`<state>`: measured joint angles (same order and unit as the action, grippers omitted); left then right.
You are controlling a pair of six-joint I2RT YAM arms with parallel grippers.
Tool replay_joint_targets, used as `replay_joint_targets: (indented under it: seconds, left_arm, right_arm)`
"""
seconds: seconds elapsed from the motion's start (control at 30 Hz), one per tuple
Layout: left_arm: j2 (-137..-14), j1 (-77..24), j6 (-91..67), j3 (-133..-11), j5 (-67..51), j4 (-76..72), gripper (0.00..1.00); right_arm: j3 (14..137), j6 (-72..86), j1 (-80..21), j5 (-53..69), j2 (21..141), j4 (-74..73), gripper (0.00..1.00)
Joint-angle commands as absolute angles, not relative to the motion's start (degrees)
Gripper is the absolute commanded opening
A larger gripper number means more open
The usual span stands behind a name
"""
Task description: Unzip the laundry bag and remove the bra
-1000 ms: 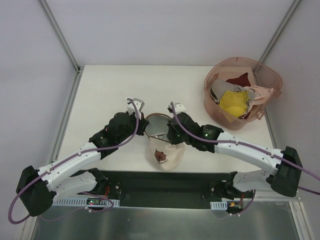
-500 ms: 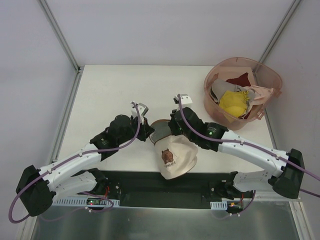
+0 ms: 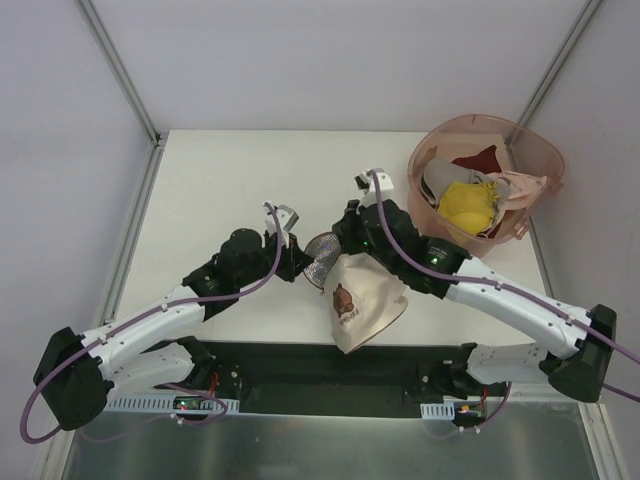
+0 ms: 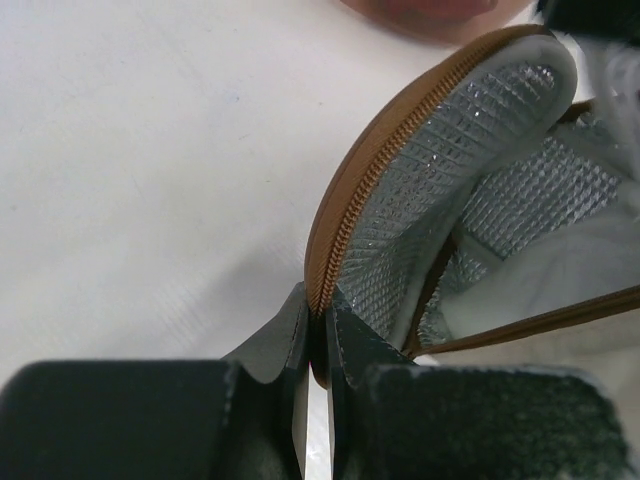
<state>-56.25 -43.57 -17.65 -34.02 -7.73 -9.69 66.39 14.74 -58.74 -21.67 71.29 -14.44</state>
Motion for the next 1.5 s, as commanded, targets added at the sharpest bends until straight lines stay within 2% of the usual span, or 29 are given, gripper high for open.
replay_joint_targets:
  seconds: [0.0,0.3,0.5,0.6,0.63,0.7,0.73,0.83,1.1,1.47]
  left_arm:
    - [-58.3,-44.4,-18.0,-32.2,-10.0,-10.3,0.0]
    - [-57.7,-45.3,-17.8,-33.0,-10.8,-10.8,0.0]
    - [-54.1,-45.4,-18.6,-36.1,-10.9,-10.8,0.0]
    - [-52.2,-45.4,-18.6,-37.7,-7.7,-10.1,0.0]
    - [-51.8,-45.4,-18.7,-38.1,-6.0,-9.8,0.0]
    - [-50.9,-45.4,-18.5,-38.6,-2.0,-8.7,0.0]
    - [-50.7,-45.4,-18.5,-38.8,-0.9,-8.3,0.0]
    - [-50.6,-45.4,-18.4,-39.2,1.8,-7.5,0.0]
    - [-49.1,-45.4,-20.2,-38.7,5.2,-7.4,0.0]
    - [-46.6,-46.1,-19.9,-39.3,8.3,-7.5,0.0]
  right_arm:
    - [66.5,15.6,-55.6,-25.4,63.2,-6.3,0.01]
    - [65.7,17.3,-49.5,-24.8,65.1,-5.6,0.01]
    - [68.7,17.1,-47.9,-14.4,71.6,-7.6,0.01]
    - [67.0,17.5,-47.8,-5.6,72.2,-4.6,0.01]
    - [65.9,17.5,-47.8,-3.7,71.7,-3.6,0.06]
    - [65.3,16.4,-47.7,2.8,70.9,-1.4,0.25]
    - [65.7,16.0,-47.7,4.3,70.6,-1.4,0.45]
    - [66.7,14.9,-47.7,7.4,69.2,-4.0,0.56]
    - [67.2,12.7,-47.9,9.9,64.8,-10.7,0.56]
    - [65.7,14.2,-54.7,-1.9,65.8,-25.2,0.32]
